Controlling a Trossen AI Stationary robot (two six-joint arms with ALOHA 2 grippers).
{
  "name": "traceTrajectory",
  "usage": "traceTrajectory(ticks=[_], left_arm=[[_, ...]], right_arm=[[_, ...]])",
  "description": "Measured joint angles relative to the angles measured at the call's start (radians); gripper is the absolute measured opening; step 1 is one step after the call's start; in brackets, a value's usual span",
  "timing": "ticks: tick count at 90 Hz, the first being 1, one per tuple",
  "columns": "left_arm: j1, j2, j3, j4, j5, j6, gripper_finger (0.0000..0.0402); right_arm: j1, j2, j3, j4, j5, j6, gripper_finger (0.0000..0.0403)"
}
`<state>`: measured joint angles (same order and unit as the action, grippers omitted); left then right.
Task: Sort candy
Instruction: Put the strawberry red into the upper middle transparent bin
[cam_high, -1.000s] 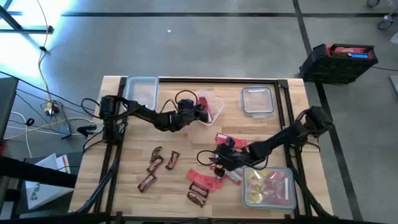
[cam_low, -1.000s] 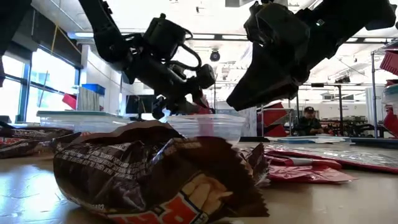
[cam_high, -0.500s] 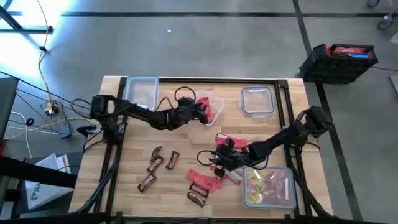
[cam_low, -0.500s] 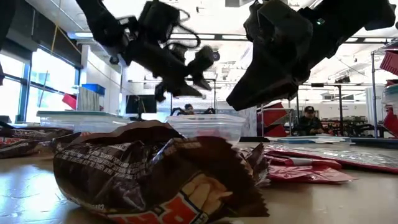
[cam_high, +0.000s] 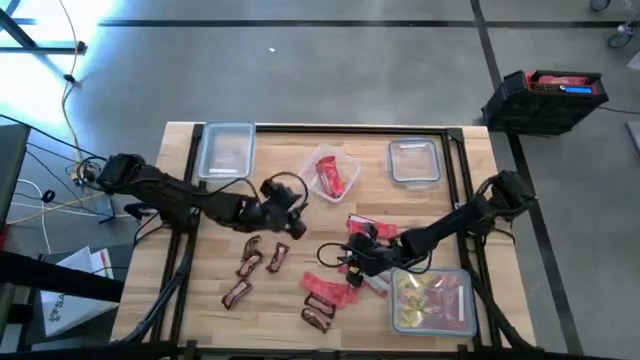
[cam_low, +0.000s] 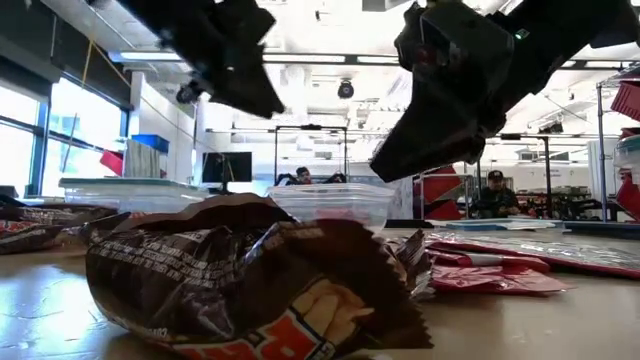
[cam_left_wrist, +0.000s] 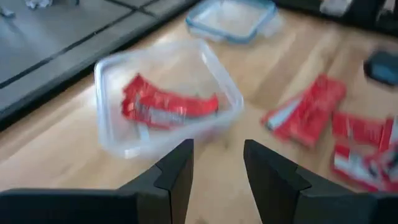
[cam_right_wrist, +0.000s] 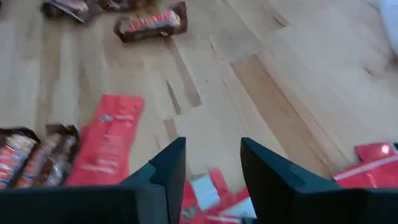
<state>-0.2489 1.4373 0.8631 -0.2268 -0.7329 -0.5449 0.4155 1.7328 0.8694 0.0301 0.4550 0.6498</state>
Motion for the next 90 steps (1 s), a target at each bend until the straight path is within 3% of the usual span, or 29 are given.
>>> traceTrajectory(ticks=[24, 39, 50, 66, 90], left_arm=[[-0.060, 0.040, 0.000, -0.108, -0.039, -0.108, 0.0126], [-0.066, 0.070, 0.000, -0.047, -0.063, -0.127, 0.0126], [-0.065, 0.090, 0.000, -0.020, -0.058, -0.082, 0.0126], [-0.038, 0.087, 0.000, 0.013, -0.057, -0.034, 0.0126], [-0.015, 0.090, 0.000, 0.004, -0.035, -0.012, 0.0126]], right_arm=[[-0.049, -0.097, 0.101, -0.564, 0.005, 0.032, 0.0124], [-0.137, -0.169, 0.088, -0.737, -0.128, 0.065, 0.0142], [-0.194, -0.185, 0.052, -0.724, -0.200, 0.041, 0.0185], [-0.206, -0.166, -0.006, -0.494, -0.199, -0.165, 0.0242], [-0.213, -0.109, -0.102, -0.341, -0.124, -0.239, 0.0247]])
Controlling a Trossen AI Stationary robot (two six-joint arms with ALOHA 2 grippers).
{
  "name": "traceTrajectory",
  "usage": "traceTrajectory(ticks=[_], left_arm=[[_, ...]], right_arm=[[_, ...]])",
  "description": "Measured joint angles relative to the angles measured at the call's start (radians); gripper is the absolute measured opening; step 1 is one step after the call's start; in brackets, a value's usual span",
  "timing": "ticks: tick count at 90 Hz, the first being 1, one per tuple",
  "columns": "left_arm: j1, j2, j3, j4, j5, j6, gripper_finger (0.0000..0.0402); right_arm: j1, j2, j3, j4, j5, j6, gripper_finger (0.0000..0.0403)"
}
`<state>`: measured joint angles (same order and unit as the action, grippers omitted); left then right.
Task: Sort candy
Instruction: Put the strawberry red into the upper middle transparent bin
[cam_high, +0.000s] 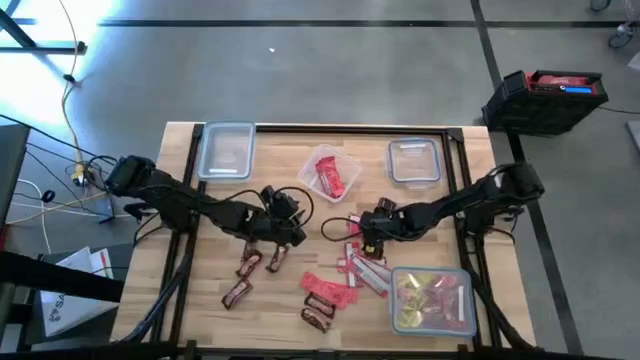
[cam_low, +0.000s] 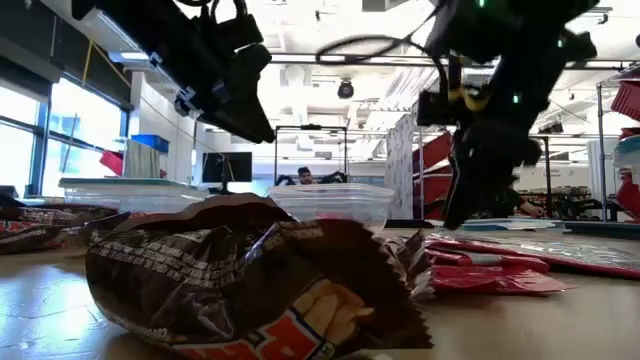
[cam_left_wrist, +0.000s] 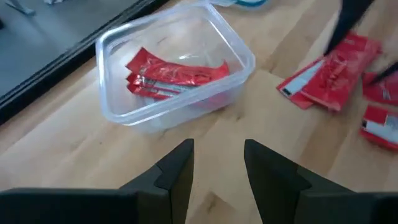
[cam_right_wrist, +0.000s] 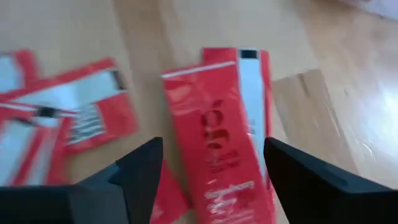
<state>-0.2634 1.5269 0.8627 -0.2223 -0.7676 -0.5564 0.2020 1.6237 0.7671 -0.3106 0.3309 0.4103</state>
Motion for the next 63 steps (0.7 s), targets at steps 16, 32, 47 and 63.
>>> traceTrajectory(ticks=[16, 32, 47, 63], left_arm=[[0.000, 0.000, 0.000, 0.002, 0.000, 0.004, 0.0126], [0.000, 0.000, 0.000, 0.004, -0.001, 0.003, 0.0126], [0.000, 0.000, 0.000, 0.003, -0.001, 0.001, 0.0126], [0.000, 0.001, 0.000, 0.002, -0.001, 0.003, 0.0126]], right_arm=[[0.001, 0.001, -0.079, 0.163, -0.001, 0.002, 0.0243], [0.001, -0.002, -0.116, 0.196, 0.004, 0.038, 0.0242], [0.001, -0.002, -0.127, 0.223, 0.009, 0.046, 0.0241], [0.002, -0.002, -0.128, 0.223, 0.029, 0.065, 0.0215]])
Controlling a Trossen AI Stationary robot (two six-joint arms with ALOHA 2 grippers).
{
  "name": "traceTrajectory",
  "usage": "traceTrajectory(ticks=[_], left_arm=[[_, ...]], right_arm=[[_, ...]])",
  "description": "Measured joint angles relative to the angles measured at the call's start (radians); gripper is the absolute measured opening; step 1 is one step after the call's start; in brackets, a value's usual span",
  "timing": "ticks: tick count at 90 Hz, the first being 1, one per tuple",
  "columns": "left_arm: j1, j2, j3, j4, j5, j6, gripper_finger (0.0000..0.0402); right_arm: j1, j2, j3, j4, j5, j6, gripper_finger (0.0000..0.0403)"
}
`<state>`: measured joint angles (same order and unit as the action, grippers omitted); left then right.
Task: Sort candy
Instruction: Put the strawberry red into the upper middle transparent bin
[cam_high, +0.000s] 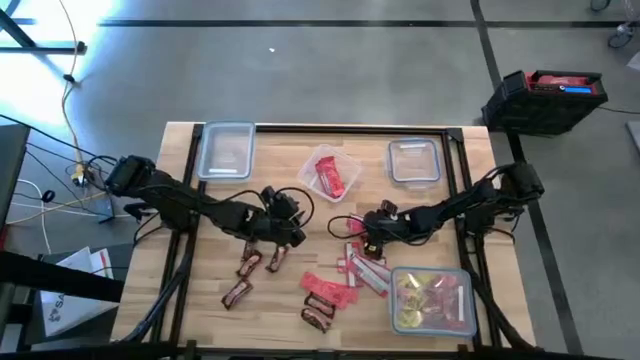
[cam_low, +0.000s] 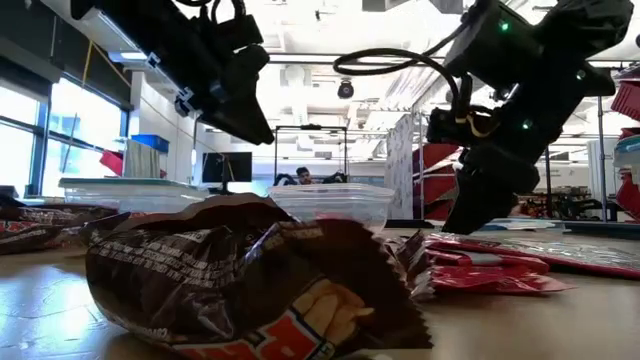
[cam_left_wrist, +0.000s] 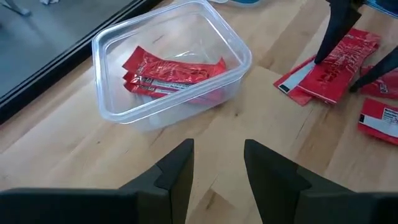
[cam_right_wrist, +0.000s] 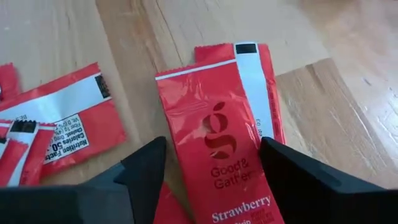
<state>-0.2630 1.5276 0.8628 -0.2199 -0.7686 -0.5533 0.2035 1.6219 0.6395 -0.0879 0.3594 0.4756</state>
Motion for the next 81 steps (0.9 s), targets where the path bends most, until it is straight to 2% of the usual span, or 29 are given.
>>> traceTrajectory(ticks=[30, 51, 81], left_arm=[[0.000, 0.000, 0.000, -0.005, 0.000, 0.000, 0.0126], [0.000, 0.001, 0.000, -0.103, 0.039, -0.061, 0.0126], [0.000, 0.001, 0.000, -0.164, 0.026, -0.097, 0.0126]], right_arm=[[-0.001, 0.001, -0.001, -0.005, 0.030, 0.014, 0.0109], [-0.001, 0.003, 0.021, -0.021, 0.024, 0.013, 0.0053], [-0.001, 0.004, 0.244, -0.193, 0.022, -0.005, 0.0007]])
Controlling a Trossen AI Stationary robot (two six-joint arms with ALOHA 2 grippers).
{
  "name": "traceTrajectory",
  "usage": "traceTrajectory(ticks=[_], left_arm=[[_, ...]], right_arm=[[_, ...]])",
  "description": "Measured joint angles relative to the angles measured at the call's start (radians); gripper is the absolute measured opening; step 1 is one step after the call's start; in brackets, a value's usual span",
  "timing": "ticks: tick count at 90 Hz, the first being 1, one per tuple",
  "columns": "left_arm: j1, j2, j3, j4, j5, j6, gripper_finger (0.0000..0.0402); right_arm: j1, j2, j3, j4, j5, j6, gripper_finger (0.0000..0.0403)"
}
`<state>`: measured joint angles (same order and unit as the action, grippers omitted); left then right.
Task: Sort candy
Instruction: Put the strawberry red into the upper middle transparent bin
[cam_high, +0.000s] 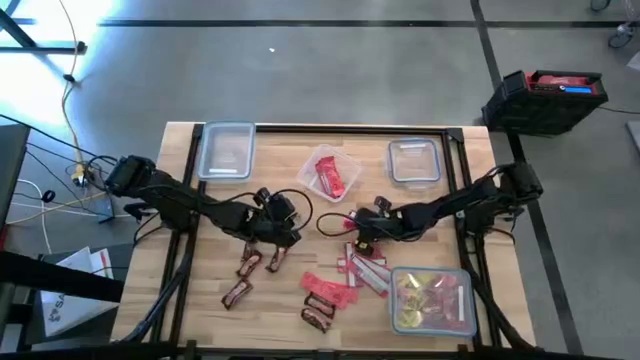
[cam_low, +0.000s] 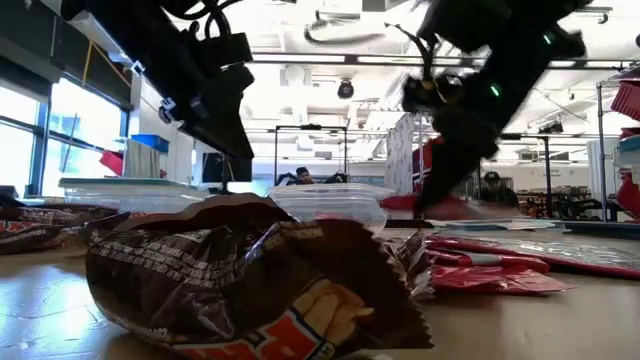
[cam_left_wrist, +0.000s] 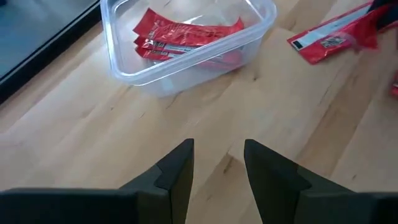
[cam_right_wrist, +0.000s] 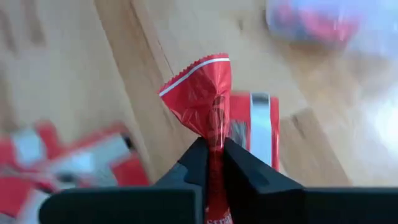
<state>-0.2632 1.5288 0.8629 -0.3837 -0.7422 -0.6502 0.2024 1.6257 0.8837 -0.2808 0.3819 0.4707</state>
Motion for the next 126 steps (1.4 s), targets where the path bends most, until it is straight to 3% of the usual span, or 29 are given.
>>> traceTrajectory(ticks=[8, 23, 31, 68, 100, 126], left_arm=[[-0.001, 0.000, 0.000, -0.014, 0.005, 0.000, 0.0126], [-0.008, 0.000, 0.000, -0.008, 0.057, 0.030, 0.0126], [-0.013, 0.000, 0.000, -0.007, 0.050, 0.032, 0.0126], [-0.013, 0.000, 0.000, -0.007, 0.043, 0.033, 0.0126], [-0.013, -0.002, 0.000, -0.009, 0.043, 0.034, 0.0126], [-0.013, -0.002, 0.000, -0.008, 0.043, 0.034, 0.0126]], right_arm=[[0.000, 0.000, 0.065, -0.001, 0.028, 0.006, 0.0004], [-0.040, -0.001, 0.160, 0.034, 0.207, 0.097, 0.0003], [-0.084, -0.002, 0.177, 0.115, 0.253, 0.129, 0.0003], [-0.304, 0.049, 0.133, 0.460, 0.275, 0.348, 0.0002], [-0.345, 0.245, 0.132, 0.524, 0.244, 0.453, 0.0002], [-0.359, 0.278, 0.132, 0.550, 0.207, 0.450, 0.0024]])
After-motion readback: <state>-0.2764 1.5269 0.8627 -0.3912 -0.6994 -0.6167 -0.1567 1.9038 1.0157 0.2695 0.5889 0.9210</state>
